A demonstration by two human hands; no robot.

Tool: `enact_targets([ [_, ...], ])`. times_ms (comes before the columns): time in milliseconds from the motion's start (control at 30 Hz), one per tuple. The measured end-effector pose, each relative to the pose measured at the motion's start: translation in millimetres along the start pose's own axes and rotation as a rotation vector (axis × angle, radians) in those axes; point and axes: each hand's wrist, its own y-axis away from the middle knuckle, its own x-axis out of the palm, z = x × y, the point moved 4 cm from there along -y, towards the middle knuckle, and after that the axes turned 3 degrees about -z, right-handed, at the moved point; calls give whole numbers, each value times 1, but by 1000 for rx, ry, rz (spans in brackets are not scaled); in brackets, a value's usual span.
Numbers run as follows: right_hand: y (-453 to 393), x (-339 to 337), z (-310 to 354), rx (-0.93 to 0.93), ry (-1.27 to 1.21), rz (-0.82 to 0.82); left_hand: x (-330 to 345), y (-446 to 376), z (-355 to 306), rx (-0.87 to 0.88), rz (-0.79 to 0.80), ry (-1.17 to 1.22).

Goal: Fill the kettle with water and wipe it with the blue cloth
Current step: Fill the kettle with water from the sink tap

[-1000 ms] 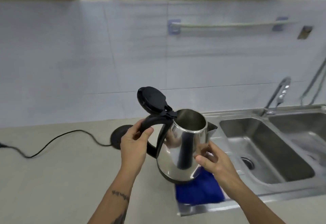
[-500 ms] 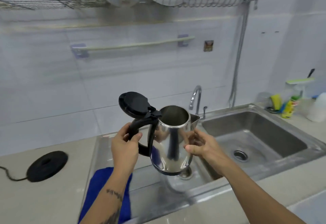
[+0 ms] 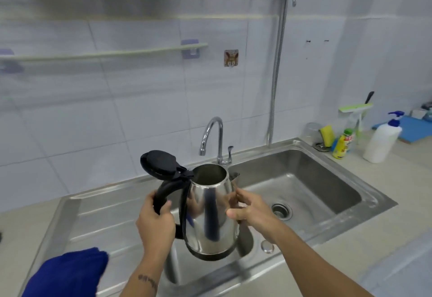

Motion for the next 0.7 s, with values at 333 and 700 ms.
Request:
enact_targets([
  [333,-77,-43,-3,205,408,12,36,-19,34,-103,-59,-156],
  [700,-197,-79,34,7,730,47,70,-48,34,-175,-128,-288],
])
